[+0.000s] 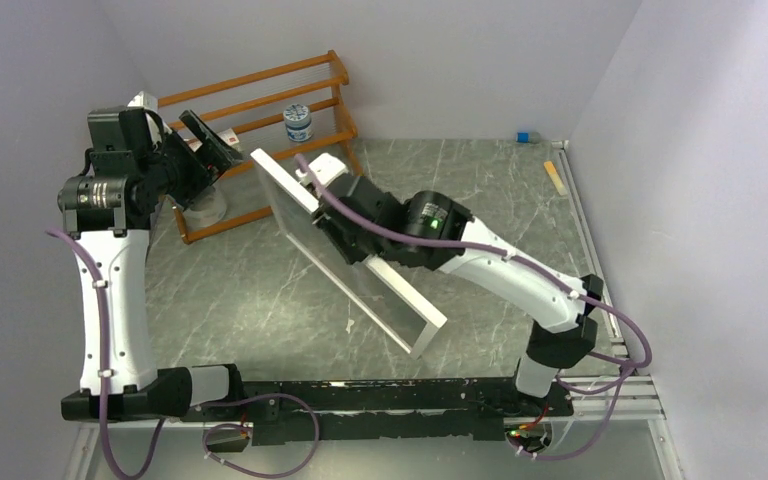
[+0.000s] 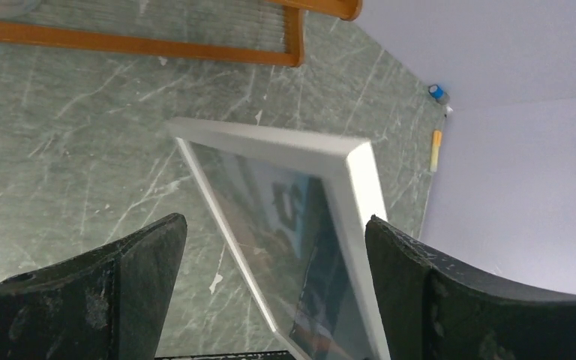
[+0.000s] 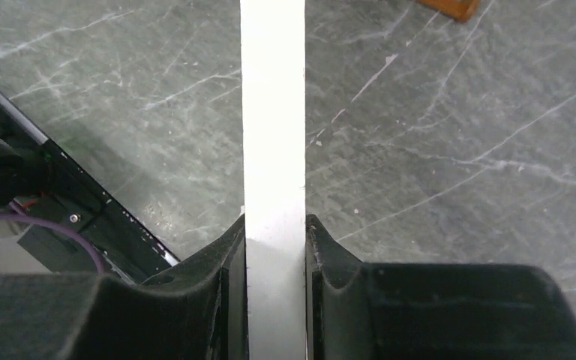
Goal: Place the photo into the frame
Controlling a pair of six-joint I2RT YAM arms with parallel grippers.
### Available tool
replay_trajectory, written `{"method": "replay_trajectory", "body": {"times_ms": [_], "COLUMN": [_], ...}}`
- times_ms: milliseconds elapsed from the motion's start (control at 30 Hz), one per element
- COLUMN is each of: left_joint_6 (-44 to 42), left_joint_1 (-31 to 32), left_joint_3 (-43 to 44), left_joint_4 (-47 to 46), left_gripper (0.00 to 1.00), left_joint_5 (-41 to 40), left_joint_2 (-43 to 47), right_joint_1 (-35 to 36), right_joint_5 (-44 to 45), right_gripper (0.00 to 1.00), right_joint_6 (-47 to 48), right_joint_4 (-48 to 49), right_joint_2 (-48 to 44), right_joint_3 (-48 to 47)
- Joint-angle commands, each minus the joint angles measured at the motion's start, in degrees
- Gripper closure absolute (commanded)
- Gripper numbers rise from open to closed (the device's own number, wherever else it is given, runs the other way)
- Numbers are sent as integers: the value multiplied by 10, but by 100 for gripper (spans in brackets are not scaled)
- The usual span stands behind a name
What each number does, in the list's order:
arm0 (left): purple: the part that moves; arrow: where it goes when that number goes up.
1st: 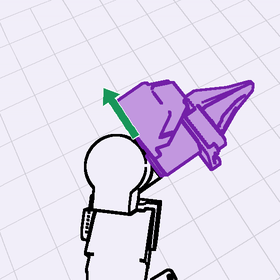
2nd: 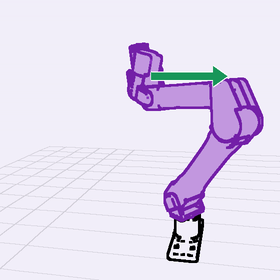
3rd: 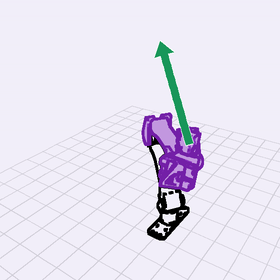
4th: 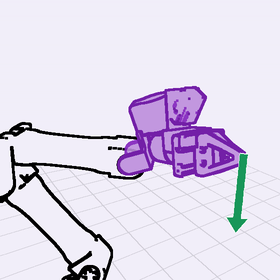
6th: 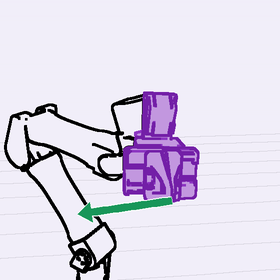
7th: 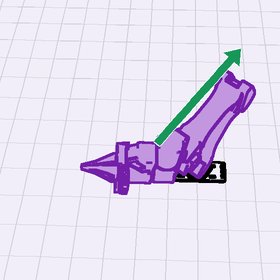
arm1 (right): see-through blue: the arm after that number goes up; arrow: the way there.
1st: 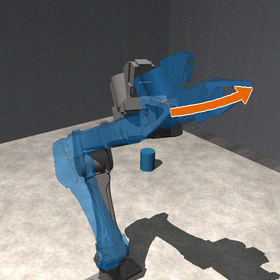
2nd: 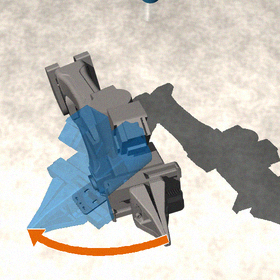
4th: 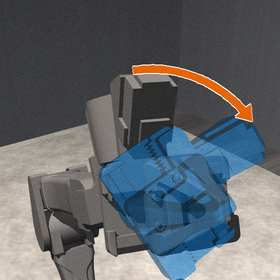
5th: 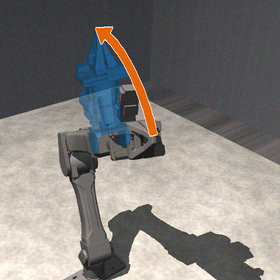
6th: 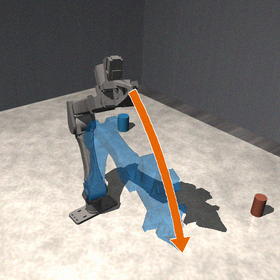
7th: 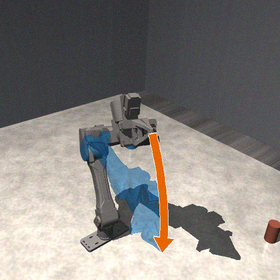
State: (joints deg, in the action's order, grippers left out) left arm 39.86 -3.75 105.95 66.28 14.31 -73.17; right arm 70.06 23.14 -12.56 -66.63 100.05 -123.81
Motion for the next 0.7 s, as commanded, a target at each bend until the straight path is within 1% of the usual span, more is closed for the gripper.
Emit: {"method": "replay_trajectory", "body": {"times_ms": [0,133,233,300,367,433,467,533,667], "left_joint_6": [-8,-14,-19,-21,-23,-23,-24,-25,-39], "left_joint_1": [-2,-2,-2,-2,-2,-3,-2,-2,-2], "left_joint_3": [-21,-29,-43,-66,-97,-134,-152,-186,-247], "left_joint_4": [14,17,13,3,-10,-25,-37,-60,-114], "left_gripper": [6,6,6,6,6,6,6,6,6], "left_joint_5": [-49,-61,-54,-42,-30,-20,-12,1,24], "left_joint_2": [25,30,31,32,34,35,36,37,34], "right_joint_1": [-66,-136,-189,-236,-286,-335,-365,-395,-459], "right_joint_5": [-112,-207,-300,-373,-477,-562,-593,-646,-713], "right_gripper": [100,100,100,100,100,100,100,100,98], "right_joint_6": [-23,-22,-6,2,9,17,17,29,43], "right_joint_4": [112,138,155,164,172,185,194,194,201], "right_joint_2": [-75,-96,-111,-115,-114,-109,-104,-89,-52], "right_joint_3": [56,95,125,146,171,195,204,212,215]}}
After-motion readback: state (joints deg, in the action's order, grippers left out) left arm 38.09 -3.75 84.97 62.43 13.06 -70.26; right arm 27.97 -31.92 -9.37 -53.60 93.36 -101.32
